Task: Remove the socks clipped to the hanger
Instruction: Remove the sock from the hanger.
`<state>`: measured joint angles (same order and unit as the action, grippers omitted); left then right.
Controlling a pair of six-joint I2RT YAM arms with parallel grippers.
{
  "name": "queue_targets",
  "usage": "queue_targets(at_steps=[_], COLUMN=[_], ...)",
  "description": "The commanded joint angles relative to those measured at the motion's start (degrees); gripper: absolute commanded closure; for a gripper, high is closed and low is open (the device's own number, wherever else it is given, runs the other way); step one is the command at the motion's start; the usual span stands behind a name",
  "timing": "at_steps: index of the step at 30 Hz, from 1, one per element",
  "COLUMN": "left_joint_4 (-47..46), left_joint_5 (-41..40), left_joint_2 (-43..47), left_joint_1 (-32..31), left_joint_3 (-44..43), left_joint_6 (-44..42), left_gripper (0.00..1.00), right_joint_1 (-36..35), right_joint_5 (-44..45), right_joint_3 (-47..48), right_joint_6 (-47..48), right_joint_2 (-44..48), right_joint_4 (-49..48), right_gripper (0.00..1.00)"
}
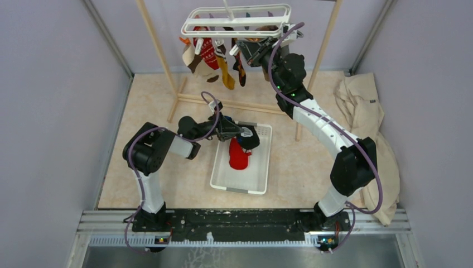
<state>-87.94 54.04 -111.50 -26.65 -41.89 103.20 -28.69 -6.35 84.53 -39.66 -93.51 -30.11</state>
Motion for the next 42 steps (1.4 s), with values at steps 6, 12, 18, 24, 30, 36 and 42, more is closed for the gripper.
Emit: queue_targets(at_steps=[6,12,18,24,30,36,42], left_joint_4=[-6.96,-0.38,10.71,20.01,25.99,16.15,12.35], left_joint_5=[0.47,0.23,-1.96,-4.6,-6.33,-6.07,-5.81], left_joint_2=[3.86,11.72,19.25,25.44,26.63,20.12,13.5], left_joint_1=[-1.12,-4.12,-9.45,-13.12,-15.77,-16.55,-17.37], left_joint_3=[-1.28,0.46,3.28,4.0,5.2,8.56,8.04], left_joint_6=[-1.15,-3.54,-10.85,-16.09,-20.41,-16.39,-16.05], left_gripper=[1.0,1.0,0.99,0.99,0.98,0.98,0.97], right_joint_1=[1.02,2.32,3.32,4.01,4.25,4.28,4.25], right_joint_5=[0.29,-0.42,-1.35,-1.84,-2.8,-4.72,-5.95], right_joint_3=[0.31,-1.75,-3.63,-8.13,-14.25,-21.81,-25.28], right_joint_6=[-0.5,-1.34,-2.09,-2.52,-3.7,-4.89,-3.16], right_joint_2=[1.15,2.32,3.63,6.18,8.76,11.6,15.1], right_joint_4=[-2.54,-2.76,-2.83,-3.68,-5.2,-7.01,-4.49], right_gripper=[1.0,1.0,1.0,1.0,0.91,0.64,0.42])
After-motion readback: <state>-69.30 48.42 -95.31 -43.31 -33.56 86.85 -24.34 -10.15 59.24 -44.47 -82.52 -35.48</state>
